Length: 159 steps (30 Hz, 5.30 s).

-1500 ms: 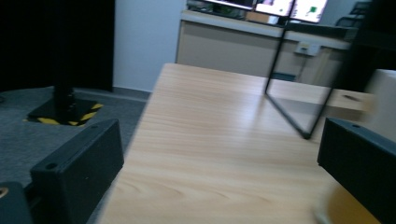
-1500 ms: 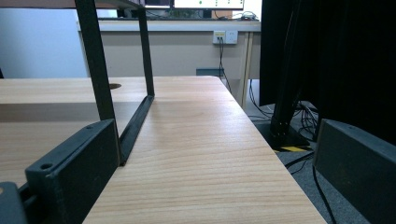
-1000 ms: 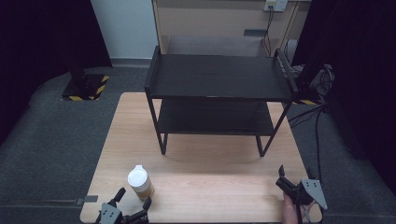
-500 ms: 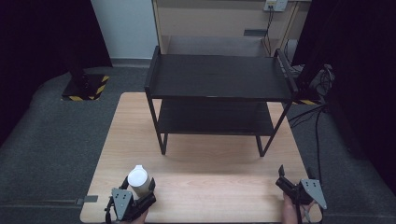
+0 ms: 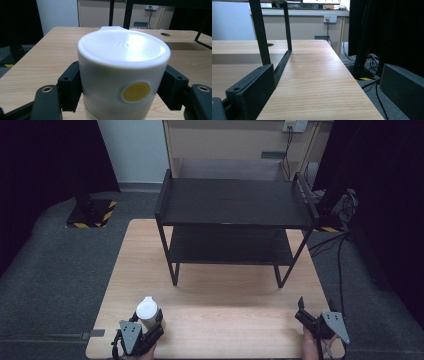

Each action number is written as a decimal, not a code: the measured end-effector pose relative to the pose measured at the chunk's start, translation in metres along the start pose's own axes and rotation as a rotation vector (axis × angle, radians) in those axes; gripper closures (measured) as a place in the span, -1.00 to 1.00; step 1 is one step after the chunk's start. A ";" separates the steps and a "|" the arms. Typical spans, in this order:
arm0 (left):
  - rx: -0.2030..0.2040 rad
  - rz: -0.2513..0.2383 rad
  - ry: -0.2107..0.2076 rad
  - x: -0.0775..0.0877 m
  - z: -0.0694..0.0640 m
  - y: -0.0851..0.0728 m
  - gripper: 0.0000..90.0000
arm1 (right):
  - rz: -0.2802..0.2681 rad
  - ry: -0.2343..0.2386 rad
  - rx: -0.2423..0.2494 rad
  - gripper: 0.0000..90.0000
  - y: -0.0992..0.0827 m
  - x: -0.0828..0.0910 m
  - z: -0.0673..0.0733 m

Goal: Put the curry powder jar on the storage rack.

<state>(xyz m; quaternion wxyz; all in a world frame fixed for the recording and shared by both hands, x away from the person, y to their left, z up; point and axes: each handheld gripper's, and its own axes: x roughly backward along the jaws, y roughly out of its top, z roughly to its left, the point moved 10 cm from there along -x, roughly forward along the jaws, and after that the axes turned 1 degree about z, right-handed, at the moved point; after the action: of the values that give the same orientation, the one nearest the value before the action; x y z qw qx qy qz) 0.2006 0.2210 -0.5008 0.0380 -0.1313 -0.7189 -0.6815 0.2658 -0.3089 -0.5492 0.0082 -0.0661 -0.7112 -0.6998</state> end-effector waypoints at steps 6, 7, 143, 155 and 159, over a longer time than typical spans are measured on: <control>-0.003 -0.017 -0.026 0.005 -0.010 0.018 -0.34 | 0.001 0.002 0.000 -0.99 0.000 0.000 0.000; -0.007 -0.019 -0.034 0.006 -0.013 0.023 -0.34 | 0.000 0.002 -0.001 -0.99 0.000 0.000 0.000; 0.004 -0.086 -0.022 -0.062 0.064 0.034 -1.00 | -0.027 0.016 -0.028 -0.99 -0.002 0.002 -0.003; -0.028 0.061 0.038 -0.080 0.090 -0.011 -1.00 | -0.019 0.013 -0.014 -0.99 -0.001 0.002 -0.002; -0.024 0.072 0.032 -0.081 0.091 -0.012 -1.00 | -0.021 0.011 -0.016 -0.99 -0.001 0.002 -0.002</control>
<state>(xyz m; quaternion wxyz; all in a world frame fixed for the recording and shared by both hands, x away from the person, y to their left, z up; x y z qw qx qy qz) 0.2866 0.3001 -0.5372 0.0722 -0.1466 -0.7048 -0.6903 0.2636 -0.3112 -0.5504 0.0042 -0.0547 -0.7064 -0.7057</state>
